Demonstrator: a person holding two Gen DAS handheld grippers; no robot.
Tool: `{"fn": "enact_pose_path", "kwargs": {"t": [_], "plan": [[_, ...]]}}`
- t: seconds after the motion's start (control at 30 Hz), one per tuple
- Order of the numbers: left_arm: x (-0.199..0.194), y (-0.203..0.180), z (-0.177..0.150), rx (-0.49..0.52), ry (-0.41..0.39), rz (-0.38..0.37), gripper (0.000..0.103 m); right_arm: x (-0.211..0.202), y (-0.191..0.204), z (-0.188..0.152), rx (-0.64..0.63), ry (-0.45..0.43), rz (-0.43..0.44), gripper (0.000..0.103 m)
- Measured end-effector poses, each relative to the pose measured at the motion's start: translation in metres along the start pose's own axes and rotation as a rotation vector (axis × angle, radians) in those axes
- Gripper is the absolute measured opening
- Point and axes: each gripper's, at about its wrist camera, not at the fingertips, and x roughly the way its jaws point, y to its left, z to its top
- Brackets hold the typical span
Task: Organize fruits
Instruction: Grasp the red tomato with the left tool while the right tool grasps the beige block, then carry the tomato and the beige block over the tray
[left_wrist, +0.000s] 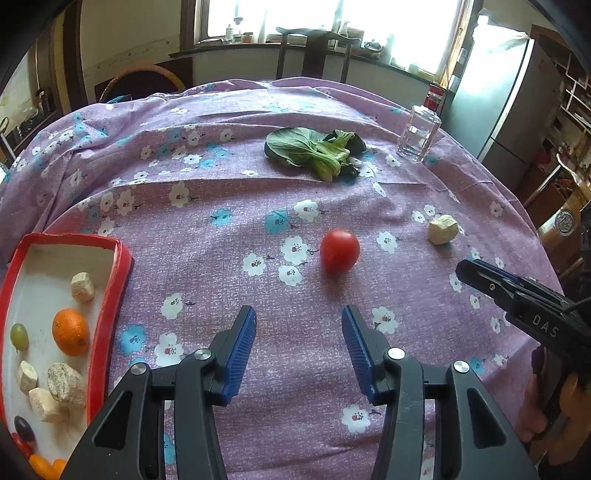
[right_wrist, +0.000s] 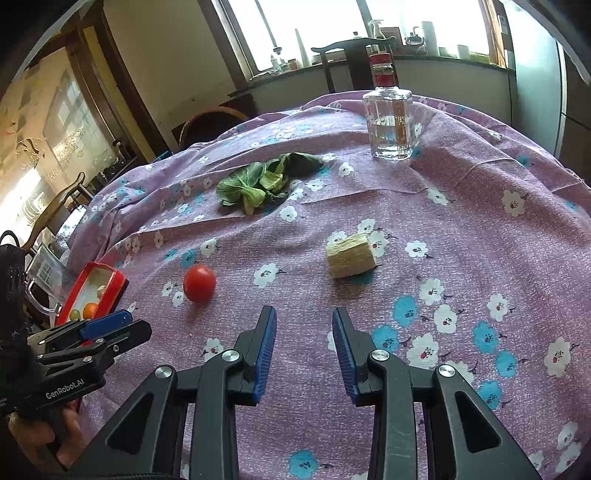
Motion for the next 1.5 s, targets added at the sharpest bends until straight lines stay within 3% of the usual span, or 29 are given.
{"fn": "enact_pose_path", "kwargs": {"t": [0.2,0.3,0.63,0.67,0.8,0.83,1.17,1.5], "plan": [[0.012,-0.004,0.003,-0.018,0.004,-0.014,0.049,0.009,-0.012,0.006,-0.010,-0.002,-0.038,0.034],[0.021,-0.008,0.007,-0.030,-0.005,-0.018,0.056,0.016,-0.014,0.013,-0.022,-0.012,-0.058,0.047],[0.064,-0.025,0.034,-0.038,-0.018,0.044,0.061,0.044,-0.022,0.029,-0.035,-0.006,-0.104,0.044],[0.068,-0.027,0.036,-0.038,-0.017,0.047,0.058,0.043,-0.023,0.029,-0.032,-0.008,-0.097,0.038],[0.075,-0.035,0.037,-0.004,-0.004,0.041,0.031,0.036,-0.022,0.023,-0.053,-0.012,-0.097,0.037],[0.074,-0.037,0.035,0.003,-0.004,0.044,0.031,0.032,-0.022,0.020,-0.051,-0.014,-0.090,0.037],[0.016,-0.032,-0.016,0.028,-0.030,0.057,0.030,-0.030,-0.005,-0.026,-0.044,-0.024,0.012,0.037],[-0.066,-0.015,-0.077,0.002,-0.085,0.082,0.030,-0.076,0.047,-0.080,-0.089,-0.014,0.129,0.037]]}}
